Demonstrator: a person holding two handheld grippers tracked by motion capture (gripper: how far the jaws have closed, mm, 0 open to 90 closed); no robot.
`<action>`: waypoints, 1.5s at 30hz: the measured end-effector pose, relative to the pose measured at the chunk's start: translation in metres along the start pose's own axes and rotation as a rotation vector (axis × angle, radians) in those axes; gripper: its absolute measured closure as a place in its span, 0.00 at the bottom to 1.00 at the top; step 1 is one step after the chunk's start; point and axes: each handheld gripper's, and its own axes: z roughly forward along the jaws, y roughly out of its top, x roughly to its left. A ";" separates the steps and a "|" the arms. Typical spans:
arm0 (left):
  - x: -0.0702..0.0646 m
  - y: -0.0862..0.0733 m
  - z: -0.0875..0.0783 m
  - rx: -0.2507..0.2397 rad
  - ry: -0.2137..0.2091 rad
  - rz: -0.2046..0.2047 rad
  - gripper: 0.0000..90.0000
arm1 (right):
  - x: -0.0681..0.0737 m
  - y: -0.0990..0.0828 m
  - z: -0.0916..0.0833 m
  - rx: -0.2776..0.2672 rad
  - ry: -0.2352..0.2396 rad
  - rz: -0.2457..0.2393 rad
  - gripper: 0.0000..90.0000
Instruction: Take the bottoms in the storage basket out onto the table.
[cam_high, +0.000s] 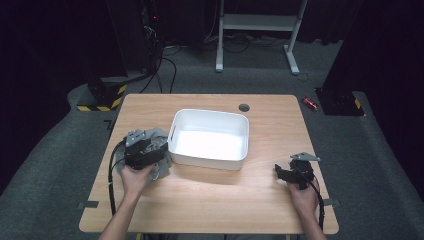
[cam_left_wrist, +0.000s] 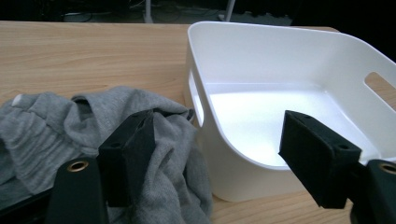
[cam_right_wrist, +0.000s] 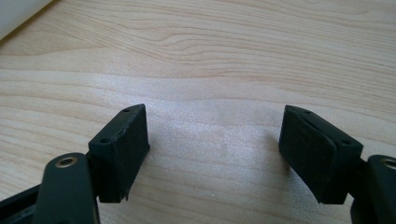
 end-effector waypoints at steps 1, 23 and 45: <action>0.000 0.000 0.000 0.000 0.000 0.000 0.30 | 0.000 0.000 0.000 0.000 0.000 0.000 0.26; -0.031 -0.007 0.009 0.007 -0.072 0.045 0.30 | 0.000 0.000 0.000 0.001 0.001 0.001 0.26; -0.052 -0.020 0.015 0.006 -0.119 0.055 0.30 | 0.000 0.000 0.000 0.001 0.001 0.000 0.26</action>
